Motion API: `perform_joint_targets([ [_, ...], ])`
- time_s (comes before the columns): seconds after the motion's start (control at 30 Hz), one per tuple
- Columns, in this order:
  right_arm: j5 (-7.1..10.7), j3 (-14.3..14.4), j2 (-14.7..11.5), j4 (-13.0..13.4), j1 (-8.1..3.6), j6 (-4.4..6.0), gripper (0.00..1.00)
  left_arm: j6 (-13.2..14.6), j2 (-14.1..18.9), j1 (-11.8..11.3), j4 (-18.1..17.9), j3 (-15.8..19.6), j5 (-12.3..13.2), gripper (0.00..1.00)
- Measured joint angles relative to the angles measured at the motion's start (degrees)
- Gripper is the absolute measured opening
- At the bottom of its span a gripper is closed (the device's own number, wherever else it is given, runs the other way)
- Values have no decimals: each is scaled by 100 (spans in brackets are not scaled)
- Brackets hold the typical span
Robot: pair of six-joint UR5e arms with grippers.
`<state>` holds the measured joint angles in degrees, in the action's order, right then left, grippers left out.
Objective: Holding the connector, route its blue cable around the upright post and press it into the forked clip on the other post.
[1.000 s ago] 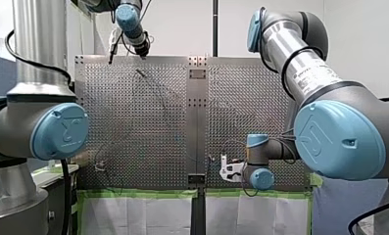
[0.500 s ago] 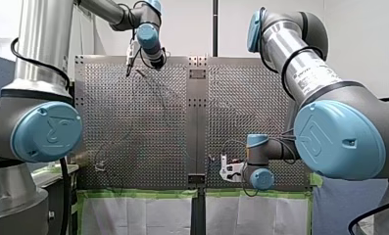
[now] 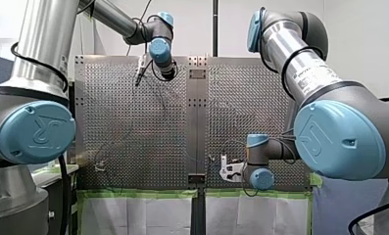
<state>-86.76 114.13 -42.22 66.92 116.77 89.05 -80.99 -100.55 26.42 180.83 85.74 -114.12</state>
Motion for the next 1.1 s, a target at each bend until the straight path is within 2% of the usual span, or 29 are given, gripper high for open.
perform_joint_targets([
  [0.37, 0, 0, 2, -19, 0, 0, 0, 317, -7, -123, -49, 2, -494, 100],
  [0.53, 0, 0, 3, -20, 0, 0, 0, 454, -46, -142, -82, 3, -455, 100],
  [0.77, 0, 0, 4, -19, 0, 0, 0, 721, -328, -160, -131, 3, -511, 100],
  [1.1, 0, 0, 3, -20, 0, -2, 0, 785, -438, -263, -360, 2, -696, 100],
])
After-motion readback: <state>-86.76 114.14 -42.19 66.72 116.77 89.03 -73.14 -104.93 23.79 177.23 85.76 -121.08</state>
